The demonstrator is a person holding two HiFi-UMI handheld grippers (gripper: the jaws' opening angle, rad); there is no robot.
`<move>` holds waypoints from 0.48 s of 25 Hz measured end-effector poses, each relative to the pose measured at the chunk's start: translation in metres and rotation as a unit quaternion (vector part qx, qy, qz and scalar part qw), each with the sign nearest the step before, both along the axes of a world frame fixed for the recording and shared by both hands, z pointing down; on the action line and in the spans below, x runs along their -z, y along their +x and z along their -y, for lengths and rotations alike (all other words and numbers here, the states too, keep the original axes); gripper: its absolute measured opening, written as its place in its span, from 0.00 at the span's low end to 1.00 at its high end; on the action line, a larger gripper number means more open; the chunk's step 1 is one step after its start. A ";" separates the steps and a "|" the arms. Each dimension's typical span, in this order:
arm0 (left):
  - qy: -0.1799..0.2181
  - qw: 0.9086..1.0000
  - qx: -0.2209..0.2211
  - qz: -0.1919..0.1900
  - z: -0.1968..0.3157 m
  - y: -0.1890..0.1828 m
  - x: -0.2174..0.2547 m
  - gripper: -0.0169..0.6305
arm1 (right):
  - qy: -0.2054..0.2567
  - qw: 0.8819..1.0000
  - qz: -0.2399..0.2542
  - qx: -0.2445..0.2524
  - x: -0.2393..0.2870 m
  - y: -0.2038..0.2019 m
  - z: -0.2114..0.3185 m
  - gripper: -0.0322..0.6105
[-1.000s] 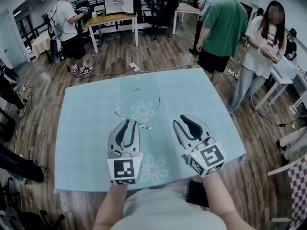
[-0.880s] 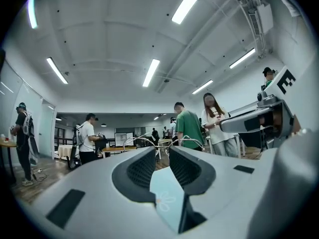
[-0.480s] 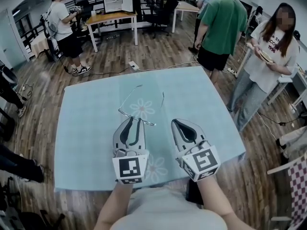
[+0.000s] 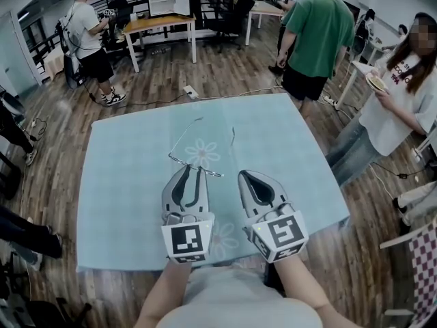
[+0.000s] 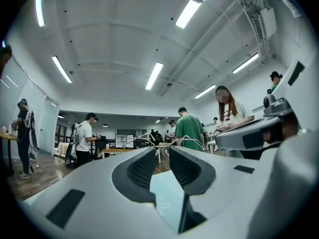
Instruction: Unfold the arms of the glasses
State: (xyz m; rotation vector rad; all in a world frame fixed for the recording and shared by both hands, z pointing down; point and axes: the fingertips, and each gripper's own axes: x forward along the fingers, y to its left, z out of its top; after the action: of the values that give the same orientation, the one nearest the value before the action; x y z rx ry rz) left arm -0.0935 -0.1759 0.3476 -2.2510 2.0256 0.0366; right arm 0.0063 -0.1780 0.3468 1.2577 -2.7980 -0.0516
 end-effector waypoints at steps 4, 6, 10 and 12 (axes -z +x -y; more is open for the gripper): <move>0.000 1.000 0.003 0.001 -0.001 -0.001 0.000 0.17 | 0.002 1.000 0.000 -0.002 0.000 -0.002 -0.001 0.06; 0.001 1.000 0.002 0.000 -0.002 -0.001 0.000 0.17 | 0.001 1.000 0.002 -0.002 0.000 -0.003 -0.002 0.06; 0.004 1.000 -0.002 0.004 -0.004 0.005 0.002 0.17 | 0.005 1.000 0.003 -0.005 0.002 0.000 -0.003 0.06; 0.005 1.000 -0.003 0.005 -0.004 0.007 0.003 0.17 | 0.005 1.000 0.002 -0.007 0.003 0.001 -0.003 0.06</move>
State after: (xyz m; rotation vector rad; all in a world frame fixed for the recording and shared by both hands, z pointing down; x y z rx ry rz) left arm -0.0862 -0.1718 0.3441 -2.2459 2.0102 0.0342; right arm 0.0069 -0.1754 0.3441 1.2807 -2.7962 -0.0635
